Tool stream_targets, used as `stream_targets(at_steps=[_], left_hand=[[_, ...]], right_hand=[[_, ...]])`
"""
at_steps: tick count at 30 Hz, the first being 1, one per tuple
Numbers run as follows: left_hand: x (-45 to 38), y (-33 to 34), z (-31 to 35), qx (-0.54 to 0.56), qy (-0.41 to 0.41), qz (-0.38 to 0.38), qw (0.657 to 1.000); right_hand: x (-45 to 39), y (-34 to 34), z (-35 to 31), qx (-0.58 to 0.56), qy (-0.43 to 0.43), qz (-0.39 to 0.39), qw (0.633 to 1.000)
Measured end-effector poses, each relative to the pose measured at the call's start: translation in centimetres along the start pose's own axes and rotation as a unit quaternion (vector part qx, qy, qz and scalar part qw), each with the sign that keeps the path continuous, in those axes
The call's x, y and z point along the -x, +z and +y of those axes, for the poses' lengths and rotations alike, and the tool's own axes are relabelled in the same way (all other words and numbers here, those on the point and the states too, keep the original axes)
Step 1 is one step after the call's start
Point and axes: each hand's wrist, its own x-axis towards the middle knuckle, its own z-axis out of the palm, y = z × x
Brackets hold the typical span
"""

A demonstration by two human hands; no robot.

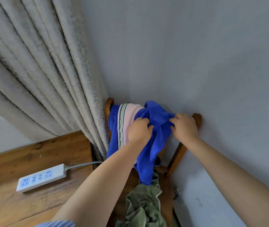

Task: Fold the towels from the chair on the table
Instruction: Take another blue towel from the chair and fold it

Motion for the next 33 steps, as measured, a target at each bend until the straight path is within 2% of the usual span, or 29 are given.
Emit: stream_targets(at_steps=[6, 12, 20, 25, 29, 33], left_hand=[[0.6, -0.2, -1.0, 0.086, -0.035, 0.009, 0.996], [1.8, -2.1, -0.8, 0.136, -0.006, 0.035, 0.990], [2.6, -3.5, 0.1, 0.209, -0.007, 0.087, 0.974], [7.0, -5.8, 0.3, 0.276, -0.014, 0.131, 0.952], [12.1, -9.0, -0.8, 0.317, -0.025, 0.185, 0.930], [18.3, -12.7, -3.9, 0.304, -0.049, 0.244, 0.920]], right_hand=[[0.3, 0.4, 0.3, -0.043, -0.012, 0.057, 0.997], [0.6, -0.8, -0.1, -0.077, -0.014, 0.081, 0.994], [1.3, -3.4, -1.0, -0.149, 0.029, 0.201, 0.968], [5.1, -6.4, -4.1, -0.188, 0.009, 0.257, 0.948], [8.3, -8.2, -8.4, -0.224, -0.028, 0.246, 0.943], [11.9, -9.4, -15.2, -0.248, -0.082, 0.243, 0.934]])
